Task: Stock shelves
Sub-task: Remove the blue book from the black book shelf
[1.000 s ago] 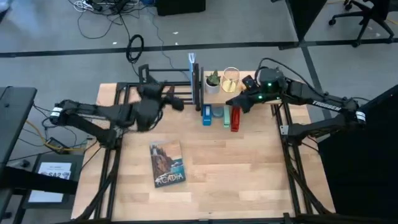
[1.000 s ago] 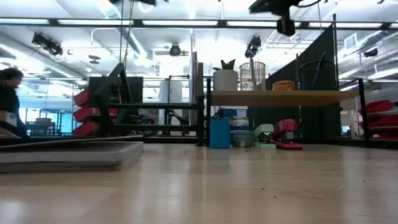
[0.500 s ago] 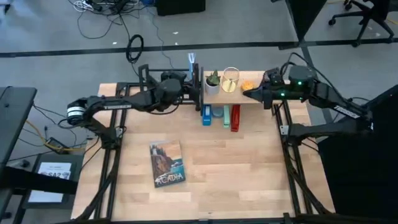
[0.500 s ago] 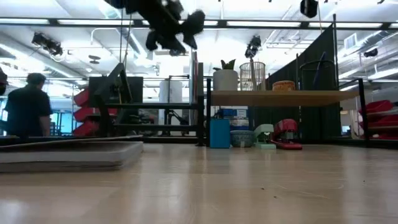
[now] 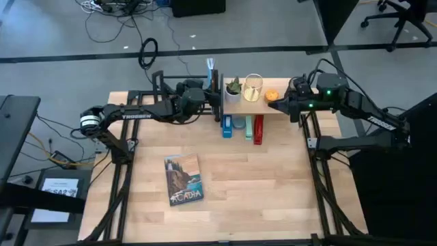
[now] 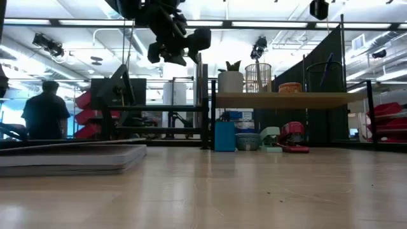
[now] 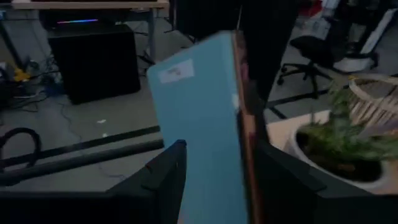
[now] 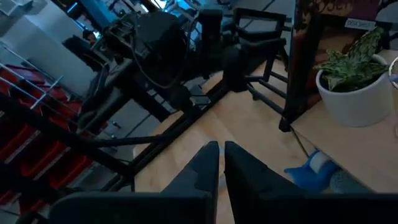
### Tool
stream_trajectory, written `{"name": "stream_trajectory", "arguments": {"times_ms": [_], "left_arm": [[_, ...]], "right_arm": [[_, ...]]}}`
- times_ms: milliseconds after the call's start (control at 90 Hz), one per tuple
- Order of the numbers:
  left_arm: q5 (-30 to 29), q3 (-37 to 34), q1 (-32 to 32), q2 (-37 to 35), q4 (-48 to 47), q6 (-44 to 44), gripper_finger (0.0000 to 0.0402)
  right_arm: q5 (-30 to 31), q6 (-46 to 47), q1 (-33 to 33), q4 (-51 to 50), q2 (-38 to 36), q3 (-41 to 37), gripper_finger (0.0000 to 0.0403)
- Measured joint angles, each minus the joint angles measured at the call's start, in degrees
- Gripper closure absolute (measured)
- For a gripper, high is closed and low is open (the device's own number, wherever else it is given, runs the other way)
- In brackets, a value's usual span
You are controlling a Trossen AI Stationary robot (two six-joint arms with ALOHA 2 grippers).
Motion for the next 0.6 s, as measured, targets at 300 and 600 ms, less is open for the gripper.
{"name": "stream_trajectory", "arguments": {"times_ms": [300,600], "left_arm": [[1.9,0.0,0.6,1.4,-0.3,-1.7,0.0239],[0.1,0.0,0.8,2.3,-2.2,-2.7,0.0239]], "right_arm": [[0.9,0.0,-0.5,0.0,0.2,0.0,0.0403],[1.0,0.5,-0.7,0.1,1.4,0.0,0.0402]]}}
